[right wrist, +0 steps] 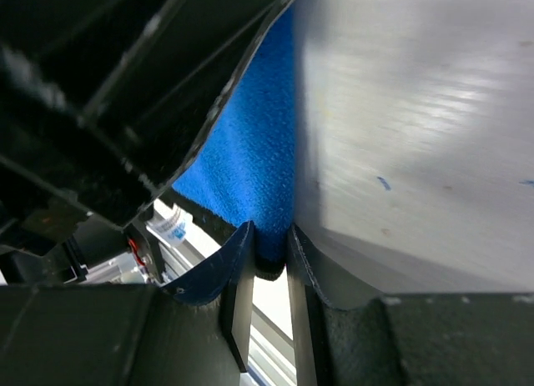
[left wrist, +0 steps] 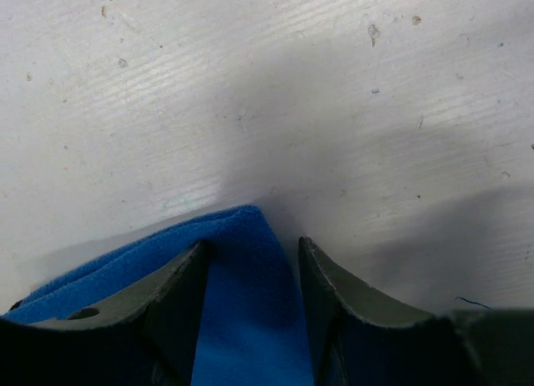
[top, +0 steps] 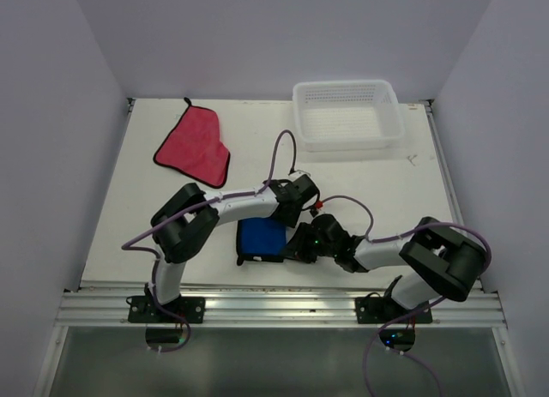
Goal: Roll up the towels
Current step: Roll the towel
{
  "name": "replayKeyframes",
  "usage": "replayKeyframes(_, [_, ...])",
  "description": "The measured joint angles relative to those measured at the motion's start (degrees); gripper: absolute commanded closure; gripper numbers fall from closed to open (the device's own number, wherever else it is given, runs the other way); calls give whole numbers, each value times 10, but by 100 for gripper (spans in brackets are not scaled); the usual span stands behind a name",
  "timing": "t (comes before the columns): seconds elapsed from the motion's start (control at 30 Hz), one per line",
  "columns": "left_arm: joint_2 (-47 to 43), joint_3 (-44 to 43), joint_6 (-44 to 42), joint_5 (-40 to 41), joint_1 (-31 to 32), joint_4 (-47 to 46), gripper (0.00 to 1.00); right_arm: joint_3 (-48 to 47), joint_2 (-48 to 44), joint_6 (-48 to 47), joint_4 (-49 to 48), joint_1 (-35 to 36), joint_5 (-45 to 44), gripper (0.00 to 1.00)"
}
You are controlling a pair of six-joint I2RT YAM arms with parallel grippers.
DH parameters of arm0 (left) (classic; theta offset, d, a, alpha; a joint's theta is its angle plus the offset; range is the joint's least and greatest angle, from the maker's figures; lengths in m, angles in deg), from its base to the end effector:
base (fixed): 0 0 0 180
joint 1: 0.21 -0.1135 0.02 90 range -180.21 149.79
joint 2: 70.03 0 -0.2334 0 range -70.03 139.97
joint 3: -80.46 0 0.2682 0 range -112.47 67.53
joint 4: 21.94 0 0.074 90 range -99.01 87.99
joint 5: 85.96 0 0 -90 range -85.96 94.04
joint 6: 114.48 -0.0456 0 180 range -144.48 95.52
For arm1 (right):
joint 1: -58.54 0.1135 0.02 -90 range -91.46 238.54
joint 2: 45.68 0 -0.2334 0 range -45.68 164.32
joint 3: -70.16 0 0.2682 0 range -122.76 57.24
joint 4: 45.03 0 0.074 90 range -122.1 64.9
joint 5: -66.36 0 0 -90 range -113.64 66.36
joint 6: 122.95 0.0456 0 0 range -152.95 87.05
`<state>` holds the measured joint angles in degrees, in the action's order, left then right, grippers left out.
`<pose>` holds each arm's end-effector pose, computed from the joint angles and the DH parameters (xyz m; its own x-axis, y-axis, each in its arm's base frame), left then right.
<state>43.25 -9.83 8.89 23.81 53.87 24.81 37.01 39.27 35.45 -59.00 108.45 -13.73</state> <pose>0.2469 -0.3146 0.1135 -0.8410 0.2786 -0.4637 0.2764 0.9582 0.0745 0.1609 0.2034 0.0623 -0.9275 0.3204 -0.1926 0.0576 0.6315 0.7732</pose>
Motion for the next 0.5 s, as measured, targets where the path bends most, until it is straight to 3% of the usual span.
replayKeyframes(0.2, [13, -19, 0, 7, 0, 15, 56, 0, 21, 1, -34, 23, -23, 82])
replayKeyframes(0.33, [17, -23, 2, 10, 0, 18, 72, 2, 25, 5, -45, 32, -38, 86])
replayKeyframes(0.5, [20, -26, 0, 19, 0, 24, 78, 5, 24, 7, -51, 34, -49, 89])
